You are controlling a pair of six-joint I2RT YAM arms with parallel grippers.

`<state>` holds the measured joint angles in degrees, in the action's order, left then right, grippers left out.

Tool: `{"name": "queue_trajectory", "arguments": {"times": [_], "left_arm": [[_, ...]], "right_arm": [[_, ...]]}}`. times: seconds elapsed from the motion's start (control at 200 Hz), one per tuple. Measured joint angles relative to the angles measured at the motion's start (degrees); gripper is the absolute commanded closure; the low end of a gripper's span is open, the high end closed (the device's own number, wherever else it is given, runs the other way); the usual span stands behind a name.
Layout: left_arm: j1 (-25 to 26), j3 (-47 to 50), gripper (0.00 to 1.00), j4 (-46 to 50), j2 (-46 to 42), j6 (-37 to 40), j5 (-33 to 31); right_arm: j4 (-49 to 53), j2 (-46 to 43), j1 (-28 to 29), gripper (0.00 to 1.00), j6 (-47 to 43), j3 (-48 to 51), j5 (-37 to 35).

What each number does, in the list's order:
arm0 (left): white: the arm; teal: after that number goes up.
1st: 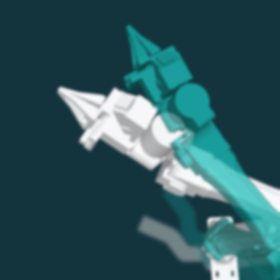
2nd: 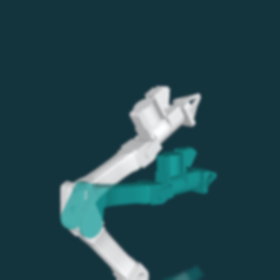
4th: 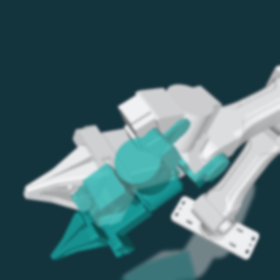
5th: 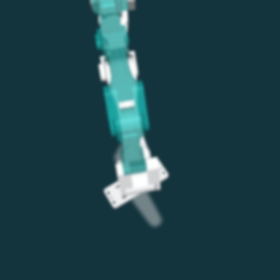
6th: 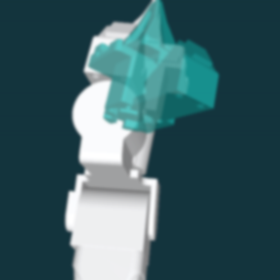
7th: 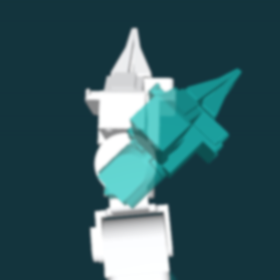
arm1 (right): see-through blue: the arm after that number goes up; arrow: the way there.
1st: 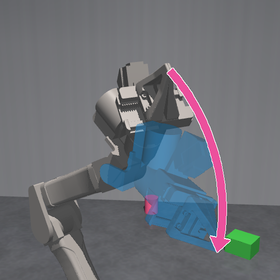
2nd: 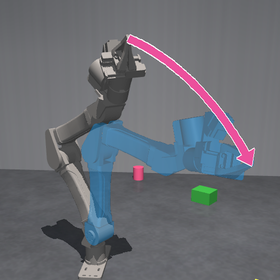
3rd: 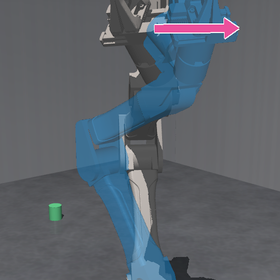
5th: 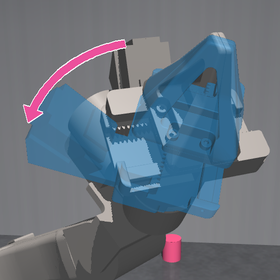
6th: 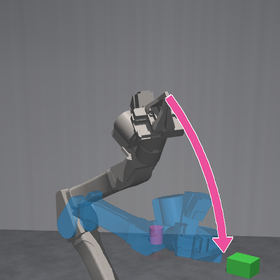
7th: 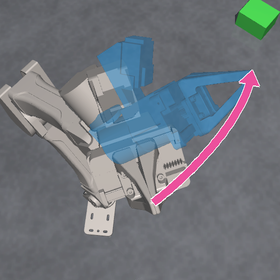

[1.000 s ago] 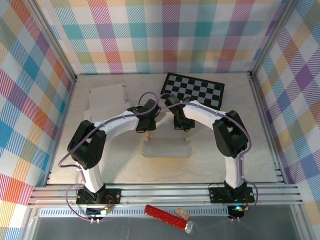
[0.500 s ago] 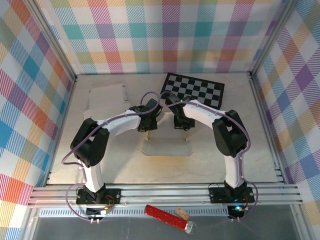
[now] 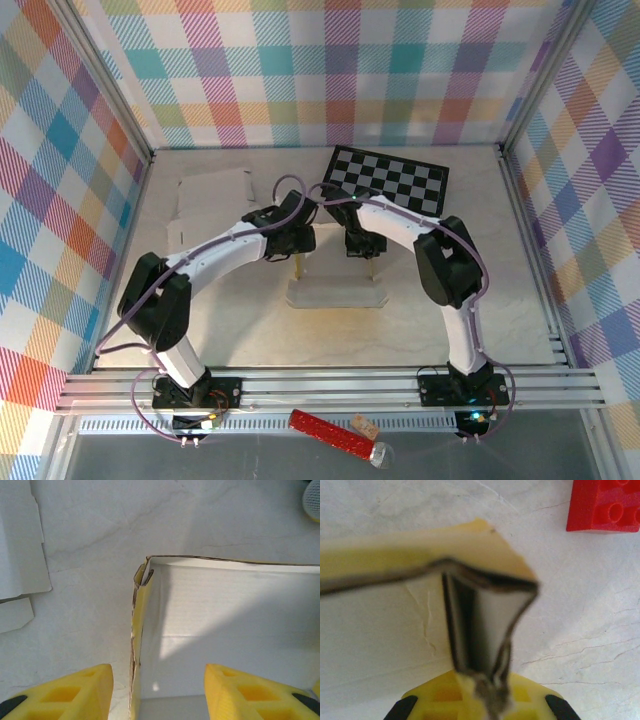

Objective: Fold the paper box

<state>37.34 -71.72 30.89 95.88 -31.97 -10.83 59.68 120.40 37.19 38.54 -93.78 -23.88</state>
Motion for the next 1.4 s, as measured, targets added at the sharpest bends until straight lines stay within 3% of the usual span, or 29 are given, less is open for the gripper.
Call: {"name": "queue_trajectory", "arguments": {"times": [0.345, 0.63, 0.885, 1.08, 1.3, 1.4], "left_arm": [[-5.86, -0.02, 0.49, 6.64, -10.10, -2.19, 2.67], [-12.00, 3.61, 0.52, 11.08, -16.85, -3.78, 7.87], [-12.90, 11.21, 0.57, 12.48, -19.15, -5.46, 12.79], [-12.90, 15.67, 0.61, 10.47, -19.61, -6.93, 17.14], [-12.90, 18.34, 0.67, 4.31, -17.29, -9.22, 21.55], [-12.90, 18.34, 0.69, 1.07, -14.62, -9.73, 22.56]], "right_arm": [[9.99, 5.49, -1.29, 1.00, 8.41, -7.26, 1.51], [20.48, 9.57, -4.66, 1.00, 23.04, -12.15, 9.44], [28.63, 12.31, -5.79, 1.00, 38.36, -16.04, 19.47], [28.44, 12.00, -5.66, 1.00, 46.71, -14.45, 27.47], [20.65, 8.00, -3.89, 1.00, 55.43, -3.32, 37.57], [17.38, 7.08, -2.38, 0.86, 58.29, -0.37, 40.74]]}}
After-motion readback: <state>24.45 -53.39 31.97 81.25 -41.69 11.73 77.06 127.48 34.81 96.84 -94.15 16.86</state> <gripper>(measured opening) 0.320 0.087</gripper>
